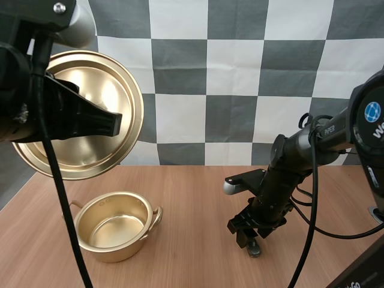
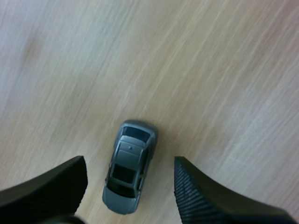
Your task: Open the pot, put the car inside, and close it
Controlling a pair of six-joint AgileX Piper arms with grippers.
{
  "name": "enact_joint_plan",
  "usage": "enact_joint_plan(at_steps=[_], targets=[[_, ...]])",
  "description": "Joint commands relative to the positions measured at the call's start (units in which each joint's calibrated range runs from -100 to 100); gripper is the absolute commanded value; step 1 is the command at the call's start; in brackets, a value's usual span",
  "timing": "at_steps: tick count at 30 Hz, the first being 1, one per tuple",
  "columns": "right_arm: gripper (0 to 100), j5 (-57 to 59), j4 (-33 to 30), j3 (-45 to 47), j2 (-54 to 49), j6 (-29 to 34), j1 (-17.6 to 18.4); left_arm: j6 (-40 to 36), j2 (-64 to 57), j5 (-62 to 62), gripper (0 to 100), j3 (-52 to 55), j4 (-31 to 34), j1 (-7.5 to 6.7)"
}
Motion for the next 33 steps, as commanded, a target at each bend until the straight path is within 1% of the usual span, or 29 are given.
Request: enact_joint_plan(at_steps=[1, 4, 8, 10, 11, 16, 24, 33], targets=[[89, -0.1, -0.1, -0.1, -0.1, 0.0, 0.0, 0.0, 0.0, 0.0, 0, 0.0, 0.0, 0.04], [89, -0.1, -1.2, -0.1, -0.1, 0.0, 0.0, 0.0, 0.0, 0.0, 0, 0.0, 0.0, 0.04], [90, -0.3, -1.2, -0.1, -0.1, 0.0, 0.0, 0.0, 0.0, 0.0, 0, 0.0, 0.0, 0.04], [95, -0.8, -1.2, -0.1, -0.1, 0.1, 0.0, 0.0, 0.0, 0.0, 0, 0.0, 0.0, 0.04], [100, -1.0, -1.2, -0.1, -0.1, 0.3, 0.0, 0.0, 0.0, 0.0, 0, 0.0, 0.0, 0.04], [100, -1.2, -1.2, -0.1, -0.1, 0.2, 0.0, 0.0, 0.0, 0.0, 0, 0.0, 0.0, 0.04], [100, -1.4, -1.1, -0.1, -0.1, -2.1, 0.0, 0.0, 0.0, 0.0, 0, 0.0, 0.0, 0.04], [100, -1.3, 1.4, -0.1, -0.1, -2.3, 0.0, 0.0, 0.0, 0.0, 0, 0.0, 0.0, 0.04]])
